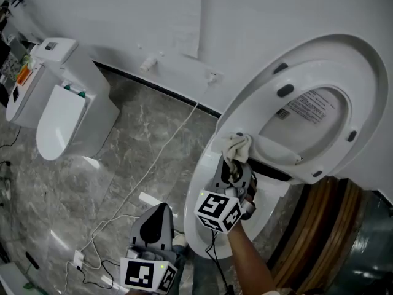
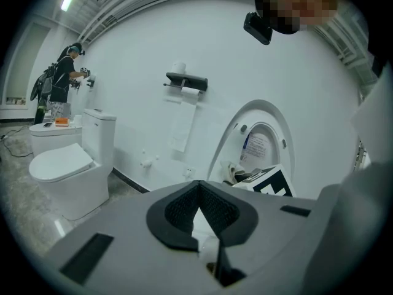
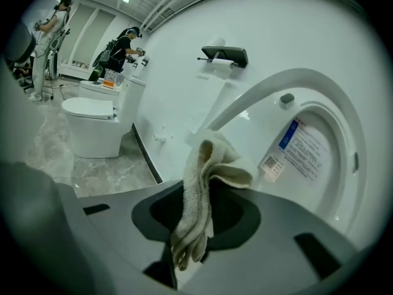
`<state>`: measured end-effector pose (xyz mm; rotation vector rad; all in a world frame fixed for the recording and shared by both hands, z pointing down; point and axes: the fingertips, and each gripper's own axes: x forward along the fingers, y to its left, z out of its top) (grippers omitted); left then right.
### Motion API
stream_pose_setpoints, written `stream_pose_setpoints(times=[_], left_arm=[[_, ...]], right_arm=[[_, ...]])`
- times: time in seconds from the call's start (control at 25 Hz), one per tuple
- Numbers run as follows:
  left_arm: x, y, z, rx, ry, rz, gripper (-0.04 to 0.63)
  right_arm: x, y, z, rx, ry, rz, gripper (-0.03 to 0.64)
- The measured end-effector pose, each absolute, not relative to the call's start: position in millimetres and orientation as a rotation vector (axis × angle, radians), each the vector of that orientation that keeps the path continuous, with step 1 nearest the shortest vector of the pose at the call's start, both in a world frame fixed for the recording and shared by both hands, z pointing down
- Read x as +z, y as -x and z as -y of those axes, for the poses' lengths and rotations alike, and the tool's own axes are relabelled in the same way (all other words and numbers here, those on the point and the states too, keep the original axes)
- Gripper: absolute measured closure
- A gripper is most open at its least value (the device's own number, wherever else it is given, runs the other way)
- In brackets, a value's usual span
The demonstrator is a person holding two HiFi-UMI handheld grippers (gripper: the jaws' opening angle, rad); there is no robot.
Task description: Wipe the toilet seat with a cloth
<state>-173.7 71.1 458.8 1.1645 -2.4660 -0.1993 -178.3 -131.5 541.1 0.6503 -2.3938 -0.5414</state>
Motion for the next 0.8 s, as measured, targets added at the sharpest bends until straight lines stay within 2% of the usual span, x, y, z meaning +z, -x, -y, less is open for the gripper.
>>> stream_pose_setpoints(times=[0.44, 0.8], left_arm=[[453.0, 173.0, -66.7, -0.225, -1.172, 2.461, 0.585], [448.0, 172.9, -69.6, -0.25, -1.164, 2.459, 0.585]], right_arm=[[514.9, 177.0, 132.4, -0.606, -0.663, 2.408, 0.52], [491.8, 190.7, 141.4, -0.789, -0.611, 2.354, 0.52]])
